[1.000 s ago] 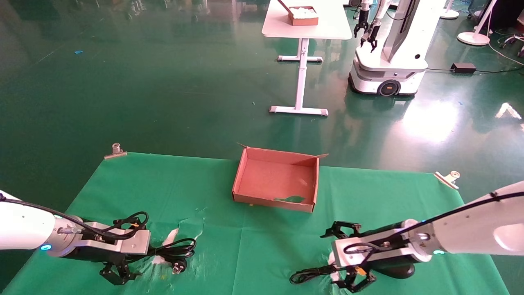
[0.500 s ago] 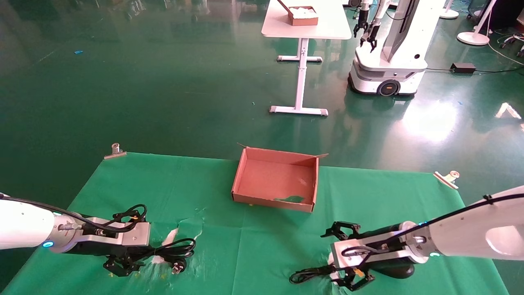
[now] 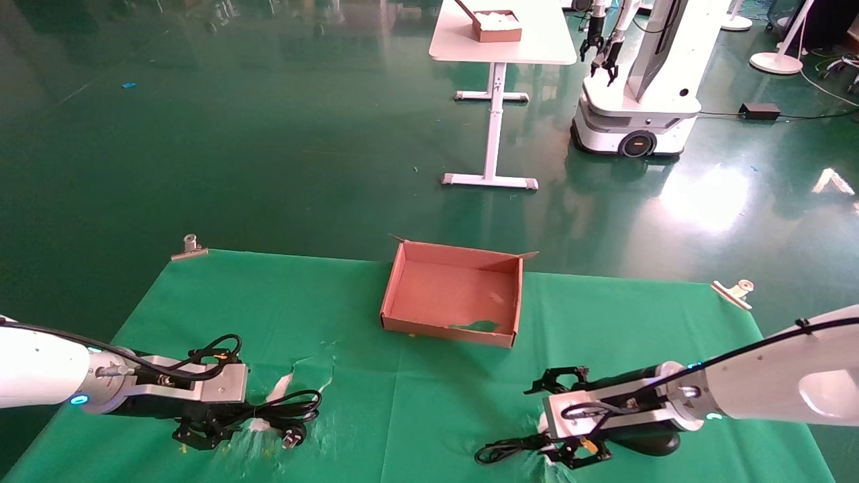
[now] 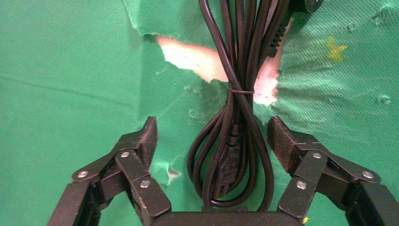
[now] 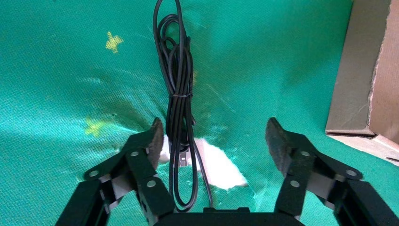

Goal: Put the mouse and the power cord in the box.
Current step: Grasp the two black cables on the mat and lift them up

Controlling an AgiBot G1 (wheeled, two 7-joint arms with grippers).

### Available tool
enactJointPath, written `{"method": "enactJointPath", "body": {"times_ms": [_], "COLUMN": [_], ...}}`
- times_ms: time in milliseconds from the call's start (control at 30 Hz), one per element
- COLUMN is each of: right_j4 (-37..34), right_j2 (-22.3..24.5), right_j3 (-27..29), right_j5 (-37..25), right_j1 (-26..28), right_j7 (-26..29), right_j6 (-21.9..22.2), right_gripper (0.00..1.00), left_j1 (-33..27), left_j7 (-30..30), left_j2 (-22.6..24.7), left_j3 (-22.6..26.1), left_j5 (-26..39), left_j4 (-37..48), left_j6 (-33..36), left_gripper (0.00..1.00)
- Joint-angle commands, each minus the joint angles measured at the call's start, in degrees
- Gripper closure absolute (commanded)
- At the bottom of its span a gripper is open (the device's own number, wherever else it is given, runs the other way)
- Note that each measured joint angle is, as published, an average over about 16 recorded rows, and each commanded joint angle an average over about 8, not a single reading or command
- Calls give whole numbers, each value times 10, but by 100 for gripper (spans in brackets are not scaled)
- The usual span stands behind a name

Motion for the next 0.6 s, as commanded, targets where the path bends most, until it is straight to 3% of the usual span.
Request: {"method": "enactJointPath", "body": {"times_ms": [33,600], "right_j4": [1,4], "right_j2": [0,2], "right_j3": [0,0], "right_j5": [0,1], "right_j1": [0,-1], "right_j7": [0,2], "right_j6": [0,-1], "right_gripper": [100,100], "left_j1": [0,1], "left_j7": [0,-2], "left_j2": [0,-1], "left_j3": [0,-1], "left_j5": [0,-1], "left_j4": [-1,-5], "left_j6": [1,2], "left_gripper": [100,100]}}
